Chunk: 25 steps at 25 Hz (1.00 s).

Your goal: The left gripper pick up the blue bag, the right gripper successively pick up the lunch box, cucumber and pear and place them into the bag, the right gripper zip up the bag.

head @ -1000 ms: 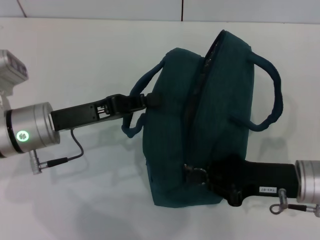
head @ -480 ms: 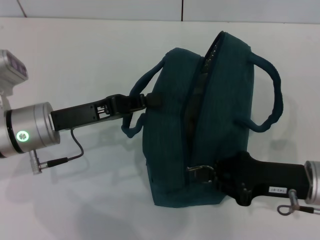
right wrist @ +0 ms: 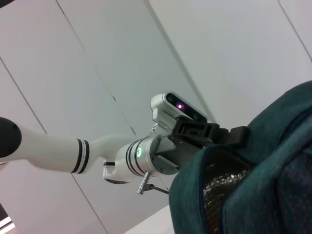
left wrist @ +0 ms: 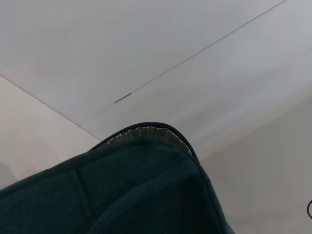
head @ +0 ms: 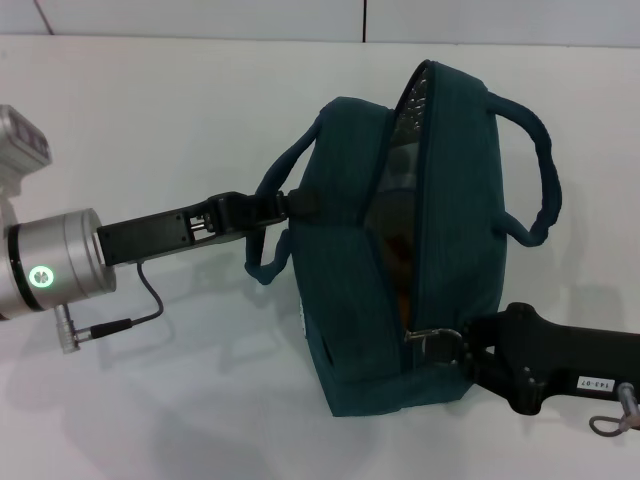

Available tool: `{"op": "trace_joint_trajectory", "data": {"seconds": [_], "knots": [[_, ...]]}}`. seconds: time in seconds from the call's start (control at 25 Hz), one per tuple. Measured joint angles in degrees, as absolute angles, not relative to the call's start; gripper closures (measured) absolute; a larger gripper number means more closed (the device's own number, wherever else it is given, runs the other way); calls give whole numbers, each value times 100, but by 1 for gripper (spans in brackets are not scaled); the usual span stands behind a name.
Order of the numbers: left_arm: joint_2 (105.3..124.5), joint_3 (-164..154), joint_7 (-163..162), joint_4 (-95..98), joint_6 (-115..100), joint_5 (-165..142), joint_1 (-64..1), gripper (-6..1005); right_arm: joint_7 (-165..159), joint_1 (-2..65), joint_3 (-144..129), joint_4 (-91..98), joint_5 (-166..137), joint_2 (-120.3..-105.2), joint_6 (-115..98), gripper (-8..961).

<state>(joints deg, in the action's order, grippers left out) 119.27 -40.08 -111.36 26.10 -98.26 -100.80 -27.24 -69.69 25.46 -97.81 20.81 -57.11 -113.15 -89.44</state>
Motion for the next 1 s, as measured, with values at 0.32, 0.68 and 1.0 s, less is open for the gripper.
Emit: {"op": "trace_joint_trajectory", "data": {"seconds": [0.32,0.68,1.0], "knots": [[11935,-4017,-11104,2581,-9825,-10075,-2715,896,-6872,2489,-9645,2132,-5725,-11359,-9166,927],[11952,-4030,-11004,2567,-9894,-10071,-2716,895,-6862,2712,-9588,2006,-5757,-11437,-9202,925],[11953,-4017,-10995,2566,-9902,-10072,-2708,893,-6942,2681,-9586,1929,-5990,-11408,-9162,923]]}}
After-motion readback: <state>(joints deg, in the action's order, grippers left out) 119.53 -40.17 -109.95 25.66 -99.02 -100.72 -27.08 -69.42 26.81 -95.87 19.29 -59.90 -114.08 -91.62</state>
